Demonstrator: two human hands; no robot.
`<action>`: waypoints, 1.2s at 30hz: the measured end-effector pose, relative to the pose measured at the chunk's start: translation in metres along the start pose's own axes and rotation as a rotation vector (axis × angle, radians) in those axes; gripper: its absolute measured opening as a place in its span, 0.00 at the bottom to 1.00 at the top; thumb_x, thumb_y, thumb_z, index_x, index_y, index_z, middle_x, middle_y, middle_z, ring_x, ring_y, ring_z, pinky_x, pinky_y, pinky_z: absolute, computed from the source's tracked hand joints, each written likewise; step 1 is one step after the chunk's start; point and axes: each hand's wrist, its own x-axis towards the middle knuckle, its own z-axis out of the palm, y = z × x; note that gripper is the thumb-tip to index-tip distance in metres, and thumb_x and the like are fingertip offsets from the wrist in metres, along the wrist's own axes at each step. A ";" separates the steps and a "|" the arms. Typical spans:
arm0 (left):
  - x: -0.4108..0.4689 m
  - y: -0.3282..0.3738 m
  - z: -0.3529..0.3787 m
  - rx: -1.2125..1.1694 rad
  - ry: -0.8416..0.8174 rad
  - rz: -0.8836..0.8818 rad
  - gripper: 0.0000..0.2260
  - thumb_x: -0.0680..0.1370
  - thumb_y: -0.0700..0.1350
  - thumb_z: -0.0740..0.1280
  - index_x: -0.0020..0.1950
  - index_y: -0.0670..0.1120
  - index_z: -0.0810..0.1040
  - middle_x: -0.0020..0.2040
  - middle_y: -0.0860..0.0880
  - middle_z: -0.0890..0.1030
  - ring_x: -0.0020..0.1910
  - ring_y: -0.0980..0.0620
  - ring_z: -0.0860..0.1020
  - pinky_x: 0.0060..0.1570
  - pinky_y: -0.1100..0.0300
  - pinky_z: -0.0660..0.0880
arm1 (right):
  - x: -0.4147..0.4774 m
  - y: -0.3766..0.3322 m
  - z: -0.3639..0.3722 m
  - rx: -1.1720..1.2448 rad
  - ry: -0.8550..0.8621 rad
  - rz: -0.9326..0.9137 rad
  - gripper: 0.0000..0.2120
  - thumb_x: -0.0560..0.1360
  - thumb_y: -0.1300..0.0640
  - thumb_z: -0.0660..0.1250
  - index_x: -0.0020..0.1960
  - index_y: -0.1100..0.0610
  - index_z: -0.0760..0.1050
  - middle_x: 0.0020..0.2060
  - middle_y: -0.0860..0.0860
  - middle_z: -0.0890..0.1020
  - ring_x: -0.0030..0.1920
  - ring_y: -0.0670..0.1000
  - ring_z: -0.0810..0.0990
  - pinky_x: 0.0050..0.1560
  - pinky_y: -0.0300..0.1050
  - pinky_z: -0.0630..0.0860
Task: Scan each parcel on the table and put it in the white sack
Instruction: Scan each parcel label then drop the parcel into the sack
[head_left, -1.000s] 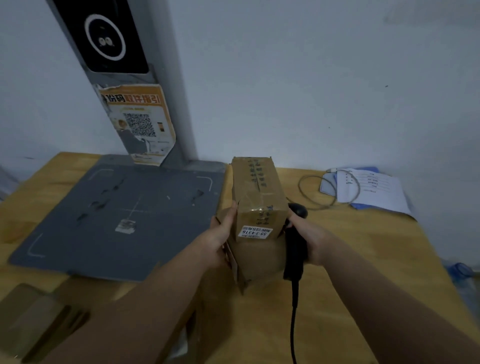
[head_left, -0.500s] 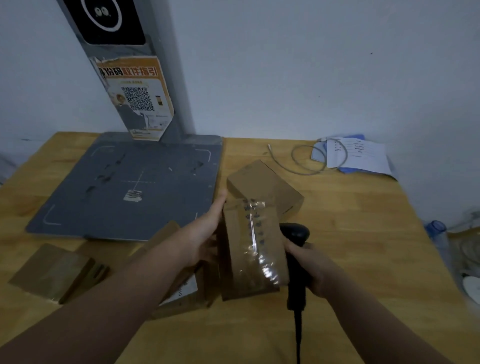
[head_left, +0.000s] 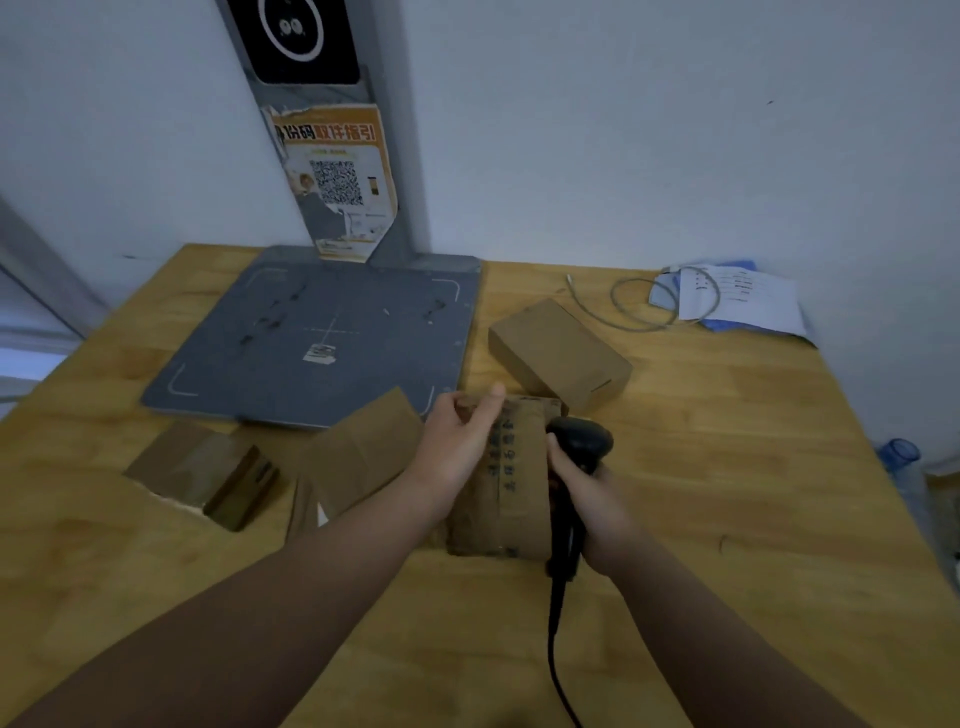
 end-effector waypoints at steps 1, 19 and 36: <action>-0.007 0.000 -0.003 -0.088 -0.010 0.017 0.20 0.76 0.60 0.66 0.60 0.51 0.67 0.54 0.55 0.74 0.52 0.57 0.75 0.49 0.61 0.71 | -0.008 -0.004 0.001 0.044 -0.038 -0.010 0.26 0.67 0.41 0.73 0.61 0.53 0.77 0.53 0.52 0.85 0.53 0.54 0.83 0.58 0.56 0.79; -0.078 -0.020 -0.166 0.474 0.054 0.721 0.53 0.67 0.52 0.78 0.77 0.58 0.41 0.72 0.55 0.56 0.73 0.51 0.57 0.72 0.52 0.56 | -0.110 -0.007 0.100 0.293 -0.016 -0.208 0.19 0.73 0.50 0.72 0.62 0.55 0.75 0.44 0.55 0.86 0.44 0.54 0.86 0.45 0.51 0.82; -0.078 -0.067 -0.189 1.120 0.206 1.303 0.36 0.73 0.66 0.58 0.73 0.44 0.62 0.67 0.44 0.66 0.66 0.45 0.64 0.68 0.41 0.63 | -0.131 0.015 0.153 0.248 -0.008 -0.394 0.17 0.68 0.60 0.77 0.56 0.59 0.81 0.51 0.56 0.85 0.52 0.55 0.84 0.56 0.57 0.79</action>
